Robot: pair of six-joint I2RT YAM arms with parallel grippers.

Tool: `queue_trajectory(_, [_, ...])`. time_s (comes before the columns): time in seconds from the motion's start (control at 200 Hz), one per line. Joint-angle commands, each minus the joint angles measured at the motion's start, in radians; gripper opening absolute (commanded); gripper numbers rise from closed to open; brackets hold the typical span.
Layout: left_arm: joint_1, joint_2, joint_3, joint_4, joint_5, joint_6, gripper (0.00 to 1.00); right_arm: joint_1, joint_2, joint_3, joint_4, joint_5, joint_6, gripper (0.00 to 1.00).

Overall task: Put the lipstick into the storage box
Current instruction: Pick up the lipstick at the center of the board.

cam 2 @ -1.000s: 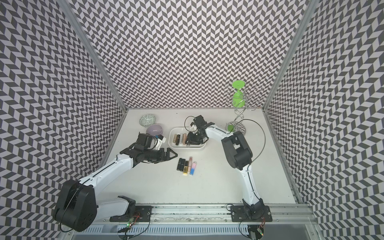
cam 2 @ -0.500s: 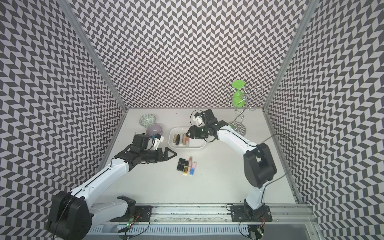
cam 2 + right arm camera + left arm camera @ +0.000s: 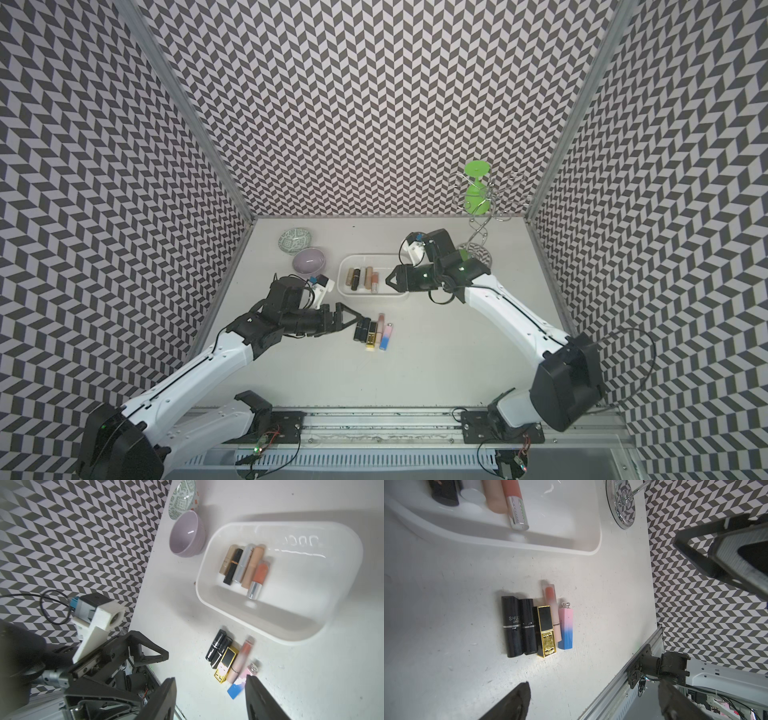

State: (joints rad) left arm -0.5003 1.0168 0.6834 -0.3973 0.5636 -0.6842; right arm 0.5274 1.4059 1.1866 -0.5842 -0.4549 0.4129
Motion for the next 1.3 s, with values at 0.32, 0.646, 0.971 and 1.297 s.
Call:
queue_trajectory(0.32, [-0.019, -0.18, -0.049, -0.029, -0.115, 0.005, 0.99, 0.318, -0.099, -0.324, 0.058, 0.312, 0.332, 0.58])
queue_trajectory(0.646, [-0.02, -0.296, -0.114, -0.035, -0.181, -0.101, 0.99, 0.378, 0.026, -0.297, 0.037, 0.396, 0.255, 0.92])
queue_trajectory(0.971, [-0.02, -0.313, -0.136, -0.01, -0.206, -0.118, 0.99, 0.393, 0.181, -0.217, 0.038, 0.452, 0.226, 0.91])
queue_trajectory(1.297, [-0.02, -0.251, -0.111, -0.005, -0.173, -0.062, 0.99, 0.423, 0.301, -0.133, -0.015, 0.503, 0.222, 0.89])
